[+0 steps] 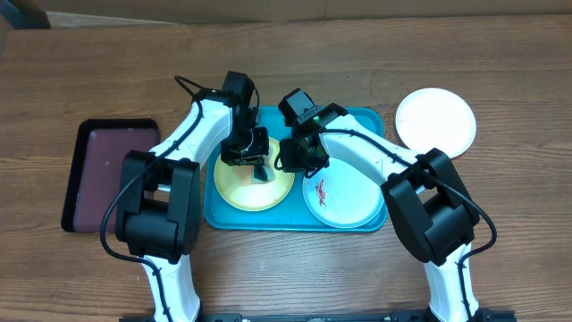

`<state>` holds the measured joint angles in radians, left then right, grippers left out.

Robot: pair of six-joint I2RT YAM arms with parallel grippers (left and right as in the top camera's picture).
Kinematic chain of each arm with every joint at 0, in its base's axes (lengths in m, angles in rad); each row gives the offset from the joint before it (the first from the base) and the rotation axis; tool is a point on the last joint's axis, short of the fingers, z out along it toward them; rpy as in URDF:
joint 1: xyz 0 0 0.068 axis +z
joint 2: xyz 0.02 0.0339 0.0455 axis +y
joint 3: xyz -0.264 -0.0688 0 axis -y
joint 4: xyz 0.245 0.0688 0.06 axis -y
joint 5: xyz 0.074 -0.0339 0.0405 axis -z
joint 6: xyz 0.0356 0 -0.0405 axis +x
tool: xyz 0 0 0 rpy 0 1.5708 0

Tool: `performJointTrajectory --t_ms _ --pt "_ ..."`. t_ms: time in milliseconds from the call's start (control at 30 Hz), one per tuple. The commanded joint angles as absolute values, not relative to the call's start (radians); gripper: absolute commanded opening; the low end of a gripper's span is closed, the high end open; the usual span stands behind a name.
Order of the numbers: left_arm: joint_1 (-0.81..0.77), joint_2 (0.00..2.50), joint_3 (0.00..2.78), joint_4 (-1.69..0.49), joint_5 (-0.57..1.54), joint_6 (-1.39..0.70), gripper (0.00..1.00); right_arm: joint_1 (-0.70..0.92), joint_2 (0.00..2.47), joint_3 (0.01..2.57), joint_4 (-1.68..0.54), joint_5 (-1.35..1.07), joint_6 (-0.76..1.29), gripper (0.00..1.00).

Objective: Clean dirty plates on tray and stack at the side
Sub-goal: 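Lower the sponge onto the yellow-rimmed plate and scrub it, then lift the yellow plate with the right gripper and place it on the white plate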

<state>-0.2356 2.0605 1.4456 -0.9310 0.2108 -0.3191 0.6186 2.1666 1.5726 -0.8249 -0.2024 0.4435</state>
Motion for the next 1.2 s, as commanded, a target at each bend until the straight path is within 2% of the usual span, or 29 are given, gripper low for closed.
performJointTrajectory --t_ms 0,233,467,600,767,933,1167 --pt "-0.224 2.061 1.411 -0.969 -0.060 -0.389 0.04 0.611 2.170 1.572 -0.822 -0.150 0.442 0.04" --pt "-0.164 2.061 1.489 -1.134 -0.373 -0.545 0.04 0.611 2.170 1.572 -0.825 -0.144 0.442 0.04" --pt "-0.153 1.999 1.699 -1.304 -0.459 -0.698 0.04 0.611 2.170 1.572 -0.825 -0.080 0.442 0.04" --pt "-0.154 1.878 1.727 -1.269 -0.367 -0.700 0.04 0.611 2.162 1.599 -0.842 -0.078 0.398 0.04" --pt "-0.150 1.791 1.725 -1.242 -0.165 -0.561 0.05 0.611 2.115 1.736 -0.959 0.031 0.375 0.04" --pt "-0.151 1.815 1.710 -1.243 0.012 -0.408 0.04 0.614 2.051 1.902 -1.097 0.296 0.366 0.04" --pt "-0.149 1.858 1.665 -1.228 0.028 -0.427 0.05 0.640 1.994 2.070 -1.278 0.688 0.353 0.04"
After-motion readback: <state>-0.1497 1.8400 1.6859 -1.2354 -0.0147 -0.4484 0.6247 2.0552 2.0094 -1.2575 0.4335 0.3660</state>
